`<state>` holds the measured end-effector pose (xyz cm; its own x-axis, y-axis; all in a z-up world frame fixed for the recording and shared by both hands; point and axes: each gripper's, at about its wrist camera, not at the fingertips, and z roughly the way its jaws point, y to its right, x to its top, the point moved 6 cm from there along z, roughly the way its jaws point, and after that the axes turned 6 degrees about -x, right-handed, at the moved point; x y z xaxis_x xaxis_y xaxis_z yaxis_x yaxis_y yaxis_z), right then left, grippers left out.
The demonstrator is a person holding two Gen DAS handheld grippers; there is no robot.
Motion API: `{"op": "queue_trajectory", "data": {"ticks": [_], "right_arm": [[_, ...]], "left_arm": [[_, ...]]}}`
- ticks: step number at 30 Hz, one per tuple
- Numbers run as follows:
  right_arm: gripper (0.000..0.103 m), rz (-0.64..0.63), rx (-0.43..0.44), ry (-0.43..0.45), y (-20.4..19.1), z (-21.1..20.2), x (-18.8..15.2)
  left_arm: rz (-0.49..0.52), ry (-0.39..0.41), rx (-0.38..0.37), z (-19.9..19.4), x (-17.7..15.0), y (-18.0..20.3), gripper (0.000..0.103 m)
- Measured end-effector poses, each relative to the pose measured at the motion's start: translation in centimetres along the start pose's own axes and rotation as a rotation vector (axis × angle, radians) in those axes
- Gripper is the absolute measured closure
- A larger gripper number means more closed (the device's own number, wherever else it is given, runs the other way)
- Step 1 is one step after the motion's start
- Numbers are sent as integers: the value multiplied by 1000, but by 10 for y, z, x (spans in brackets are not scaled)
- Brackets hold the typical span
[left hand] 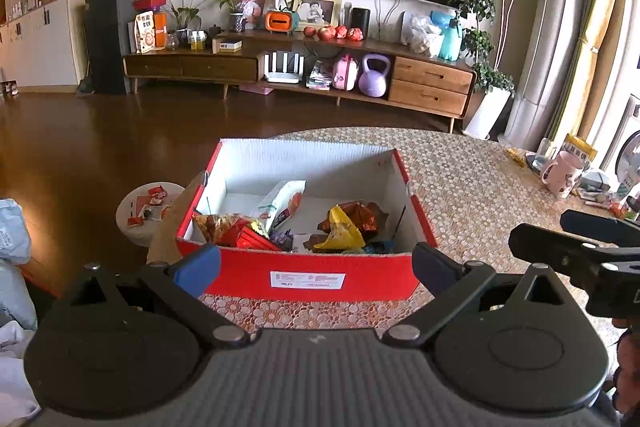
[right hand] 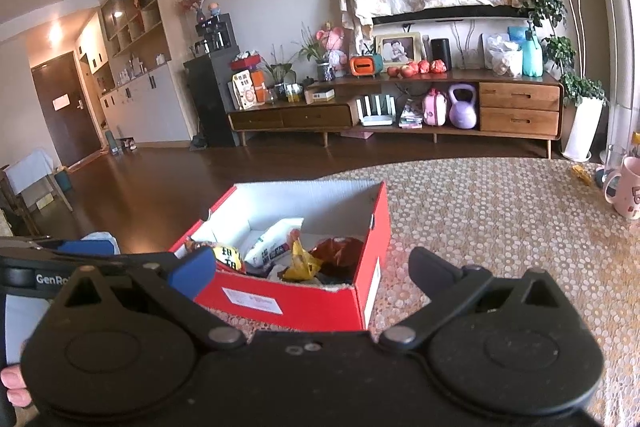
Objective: Organize snacks
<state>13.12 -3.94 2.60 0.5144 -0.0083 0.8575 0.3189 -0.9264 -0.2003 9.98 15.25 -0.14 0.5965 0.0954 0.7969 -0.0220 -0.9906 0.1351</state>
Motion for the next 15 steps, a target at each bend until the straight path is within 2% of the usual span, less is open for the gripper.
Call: {"op": "queue_trajectory", "data": {"ticks": [15], "right_arm": [[0,10,-26,-12,2,-6,19]], "left_arm": [[-1,-17,-14,-11,22,16,0]]}}
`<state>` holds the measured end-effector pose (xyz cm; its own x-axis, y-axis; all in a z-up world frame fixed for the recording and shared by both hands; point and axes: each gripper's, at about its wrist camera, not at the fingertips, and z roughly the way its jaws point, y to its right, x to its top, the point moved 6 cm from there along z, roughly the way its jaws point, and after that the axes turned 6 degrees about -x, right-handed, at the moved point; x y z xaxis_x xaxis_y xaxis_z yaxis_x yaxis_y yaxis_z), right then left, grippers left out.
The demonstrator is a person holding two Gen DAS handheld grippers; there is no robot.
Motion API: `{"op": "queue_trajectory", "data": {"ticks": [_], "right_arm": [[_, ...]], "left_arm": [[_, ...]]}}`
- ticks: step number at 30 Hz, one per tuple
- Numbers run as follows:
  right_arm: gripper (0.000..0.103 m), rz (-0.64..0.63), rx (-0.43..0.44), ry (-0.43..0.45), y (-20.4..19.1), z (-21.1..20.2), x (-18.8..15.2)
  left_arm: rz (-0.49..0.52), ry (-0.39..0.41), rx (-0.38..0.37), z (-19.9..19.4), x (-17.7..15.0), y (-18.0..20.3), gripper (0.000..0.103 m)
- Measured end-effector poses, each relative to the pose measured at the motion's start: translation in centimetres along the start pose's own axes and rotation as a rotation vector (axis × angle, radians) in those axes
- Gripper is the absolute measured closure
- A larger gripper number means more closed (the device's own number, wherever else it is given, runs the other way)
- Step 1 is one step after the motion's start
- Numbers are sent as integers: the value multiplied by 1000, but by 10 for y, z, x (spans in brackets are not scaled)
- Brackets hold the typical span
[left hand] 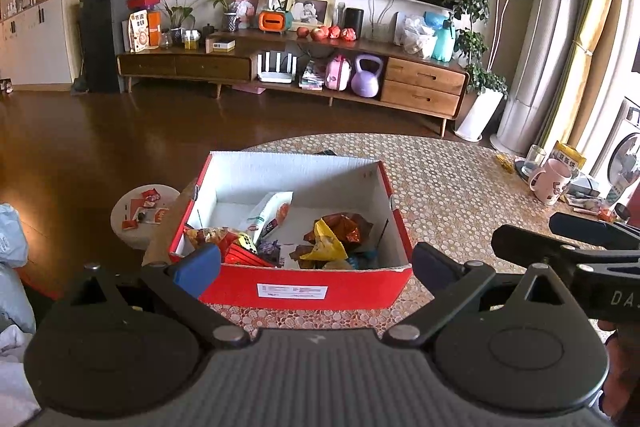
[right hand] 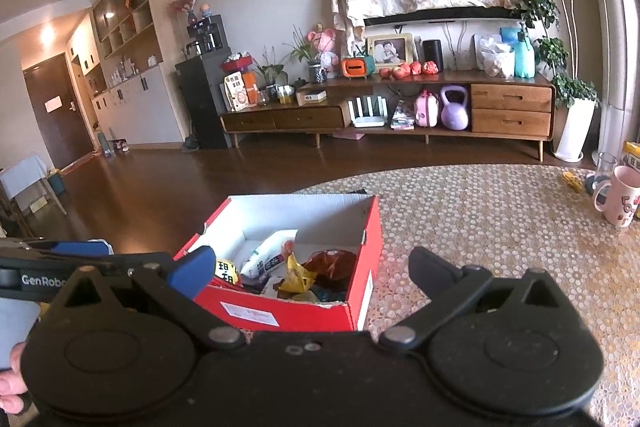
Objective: Organize snacks
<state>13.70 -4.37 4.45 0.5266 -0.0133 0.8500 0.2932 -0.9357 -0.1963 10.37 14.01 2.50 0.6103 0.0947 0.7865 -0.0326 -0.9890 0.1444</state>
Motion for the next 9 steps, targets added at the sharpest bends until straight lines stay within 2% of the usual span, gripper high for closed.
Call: {"op": "queue_trajectory", "data": {"ticks": [9], "right_arm": [[0,21,0,-1,9,-4,-2]], "left_arm": [[16,2,13,1,2,9,0]]}}
